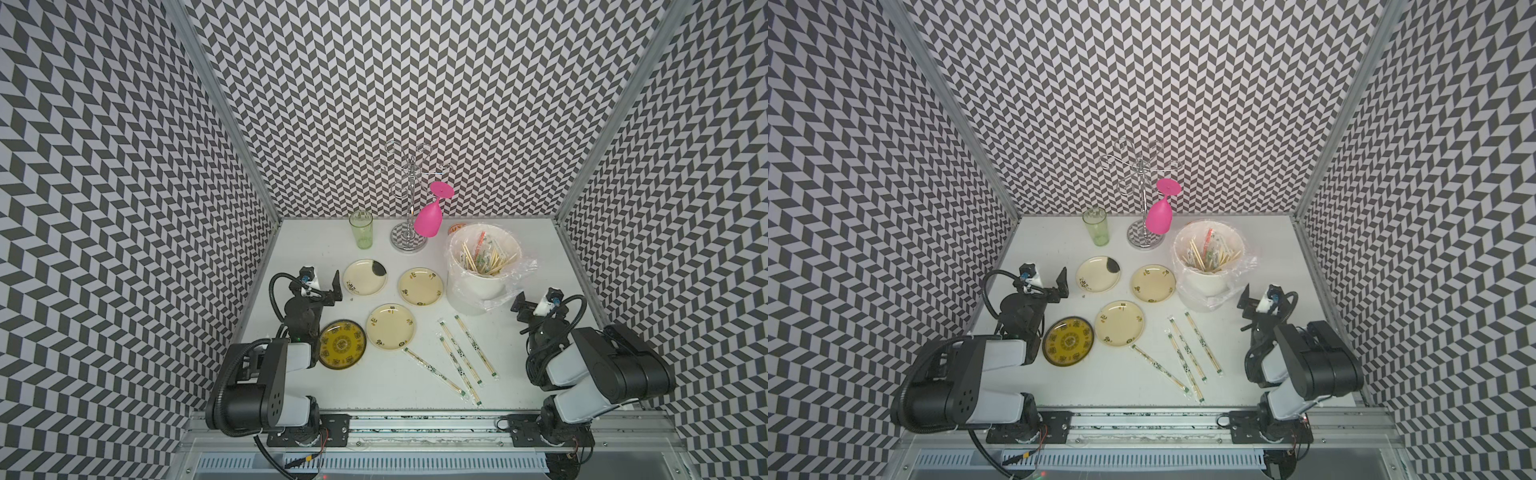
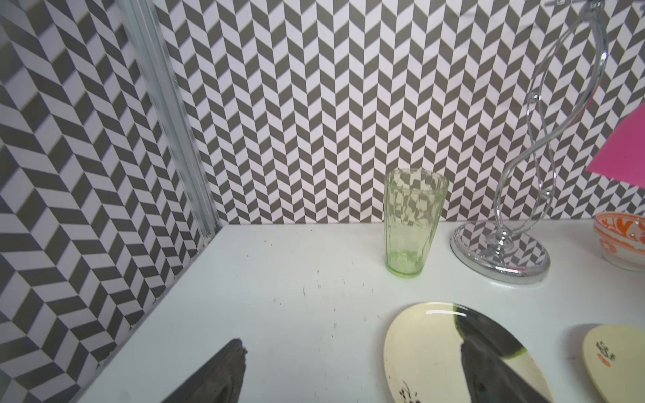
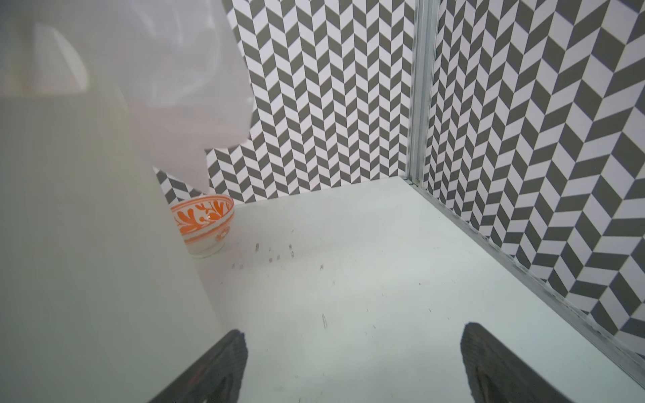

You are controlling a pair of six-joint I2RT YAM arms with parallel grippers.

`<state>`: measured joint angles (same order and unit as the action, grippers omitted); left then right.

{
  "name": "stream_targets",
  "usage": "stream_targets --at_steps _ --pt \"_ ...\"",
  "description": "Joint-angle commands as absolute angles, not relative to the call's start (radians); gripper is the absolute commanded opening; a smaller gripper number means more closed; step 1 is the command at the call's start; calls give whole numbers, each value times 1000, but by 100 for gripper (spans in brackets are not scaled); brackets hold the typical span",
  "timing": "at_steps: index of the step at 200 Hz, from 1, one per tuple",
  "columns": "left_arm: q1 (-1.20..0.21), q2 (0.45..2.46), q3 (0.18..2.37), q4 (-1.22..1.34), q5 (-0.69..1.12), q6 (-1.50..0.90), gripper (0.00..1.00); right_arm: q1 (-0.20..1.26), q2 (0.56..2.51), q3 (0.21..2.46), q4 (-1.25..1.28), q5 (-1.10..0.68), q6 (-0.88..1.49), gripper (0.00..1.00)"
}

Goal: Remove the packaging of disposable chopsticks
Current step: Pick up the disposable chopsticks from the center of the board.

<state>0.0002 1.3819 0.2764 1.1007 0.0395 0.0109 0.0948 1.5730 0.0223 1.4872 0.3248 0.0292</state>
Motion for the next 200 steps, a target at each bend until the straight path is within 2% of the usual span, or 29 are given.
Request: stream_targets --at_steps 1,42,90,110,140,200 --pt "-27 1320 304 1014 -5 37 96 93 1591 -20 1839 288 11 95" --pt "-58 1246 313 960 -11 38 96 101 1542 -61 1878 310 6 95" --pt "-103 1209 334 930 -9 34 96 102 1318 -65 1664 371 28 95" --pt "-105 1187 351 911 2 3 96 102 1181 -39 1477 407 58 94" --pt "-107 1126 415 799 47 -24 95 103 929 111 906 394 148 93" --pt "-108 1021 524 629 92 -30 93 102 769 256 608 362 220 89"
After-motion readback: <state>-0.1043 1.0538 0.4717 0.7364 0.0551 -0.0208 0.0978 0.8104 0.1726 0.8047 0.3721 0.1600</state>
